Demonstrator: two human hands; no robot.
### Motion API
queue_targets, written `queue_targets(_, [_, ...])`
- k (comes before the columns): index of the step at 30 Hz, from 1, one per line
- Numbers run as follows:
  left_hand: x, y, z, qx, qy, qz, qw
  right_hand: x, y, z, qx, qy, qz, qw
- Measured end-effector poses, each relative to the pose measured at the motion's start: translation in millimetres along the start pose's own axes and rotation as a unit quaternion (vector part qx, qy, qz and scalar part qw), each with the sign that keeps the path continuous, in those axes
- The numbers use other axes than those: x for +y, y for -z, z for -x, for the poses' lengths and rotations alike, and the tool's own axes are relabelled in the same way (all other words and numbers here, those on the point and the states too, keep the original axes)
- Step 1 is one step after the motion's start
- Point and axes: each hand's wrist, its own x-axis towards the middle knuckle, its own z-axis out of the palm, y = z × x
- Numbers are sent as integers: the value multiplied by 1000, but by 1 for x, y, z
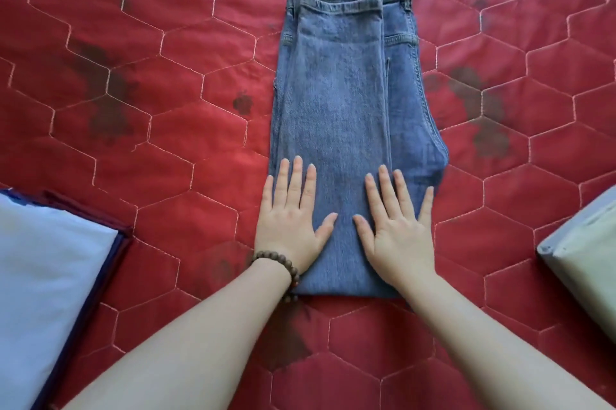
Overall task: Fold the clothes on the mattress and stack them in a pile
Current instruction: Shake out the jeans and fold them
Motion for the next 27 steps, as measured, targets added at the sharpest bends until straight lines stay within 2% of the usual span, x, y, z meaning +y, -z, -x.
queue_targets(2, [-15, -1, 16, -10, -39, -1, 999, 7, -4, 30, -19, 48, 17, 999])
queue_targets(6, [-55, 9, 35, -46, -117, -29, 992, 43, 7, 52, -58, 59, 48, 995])
queue_targets(10, [-82, 33, 30, -7, -196, -54, 979, 85, 31, 29, 3, 115, 62, 991])
queue_targets(13, [-93, 50, -4, 39, -217, -96, 971, 117, 50, -5, 32, 139, 124, 982])
queue_targets(19, [-86, 57, -63, 54, -349, -148, 924, 92, 53, -56, 14, 332, 183, 925])
queue_targets(22, [-91, 56, -70, 24, -373, -104, 922, 85, 53, -70, -28, 395, 185, 900])
queue_targets(27, [-99, 59, -63, -23, -384, -22, 923, 81, 66, -70, -183, 363, 83, 910])
